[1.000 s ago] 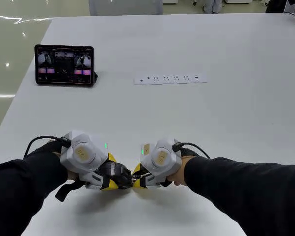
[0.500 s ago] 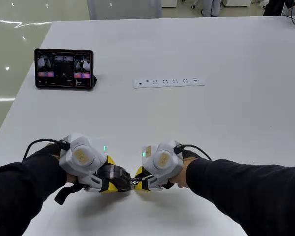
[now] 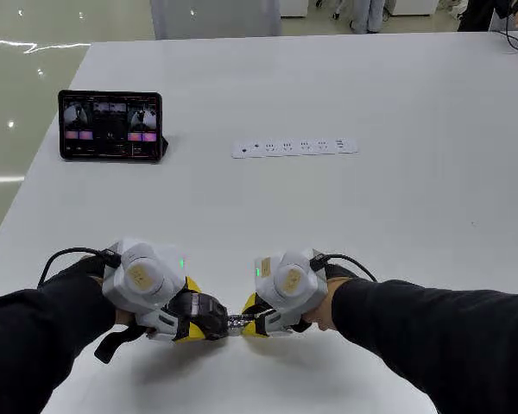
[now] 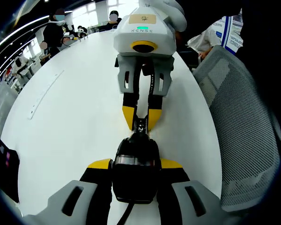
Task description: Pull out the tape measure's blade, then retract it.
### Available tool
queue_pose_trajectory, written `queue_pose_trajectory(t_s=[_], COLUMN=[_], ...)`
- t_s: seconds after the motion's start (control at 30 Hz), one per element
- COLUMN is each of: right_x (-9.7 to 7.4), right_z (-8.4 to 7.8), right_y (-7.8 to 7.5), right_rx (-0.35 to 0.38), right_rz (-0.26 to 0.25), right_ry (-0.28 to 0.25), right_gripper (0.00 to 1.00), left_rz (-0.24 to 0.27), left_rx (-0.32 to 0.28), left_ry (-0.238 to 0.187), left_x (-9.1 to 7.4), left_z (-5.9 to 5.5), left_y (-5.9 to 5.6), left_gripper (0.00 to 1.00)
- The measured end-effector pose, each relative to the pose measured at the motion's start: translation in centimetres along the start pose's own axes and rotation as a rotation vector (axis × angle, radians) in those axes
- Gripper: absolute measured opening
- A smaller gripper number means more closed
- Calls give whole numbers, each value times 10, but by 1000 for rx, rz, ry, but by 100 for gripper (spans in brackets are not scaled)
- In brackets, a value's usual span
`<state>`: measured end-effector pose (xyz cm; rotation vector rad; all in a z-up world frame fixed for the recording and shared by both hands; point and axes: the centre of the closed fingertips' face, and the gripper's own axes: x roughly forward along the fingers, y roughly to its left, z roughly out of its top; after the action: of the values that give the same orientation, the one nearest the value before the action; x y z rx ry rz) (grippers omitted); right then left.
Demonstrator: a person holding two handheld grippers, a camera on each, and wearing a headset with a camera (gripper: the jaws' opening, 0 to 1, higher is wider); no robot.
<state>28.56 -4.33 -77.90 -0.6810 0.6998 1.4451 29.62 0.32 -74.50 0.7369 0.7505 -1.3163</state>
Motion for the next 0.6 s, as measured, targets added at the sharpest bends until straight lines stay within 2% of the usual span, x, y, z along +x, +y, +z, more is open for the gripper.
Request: queue_pose_trajectory(t_s=[0.6], right_x=[-6], right_z=[-9], right_y=[-1], right_rx=[15], right_rz=[4], right_ry=[13], right_gripper=[10], left_rz=[1], left_rx=[-2], left_ry=[-1], left_x=[0], left_z=[0], left_y=[0], left_gripper=[31])
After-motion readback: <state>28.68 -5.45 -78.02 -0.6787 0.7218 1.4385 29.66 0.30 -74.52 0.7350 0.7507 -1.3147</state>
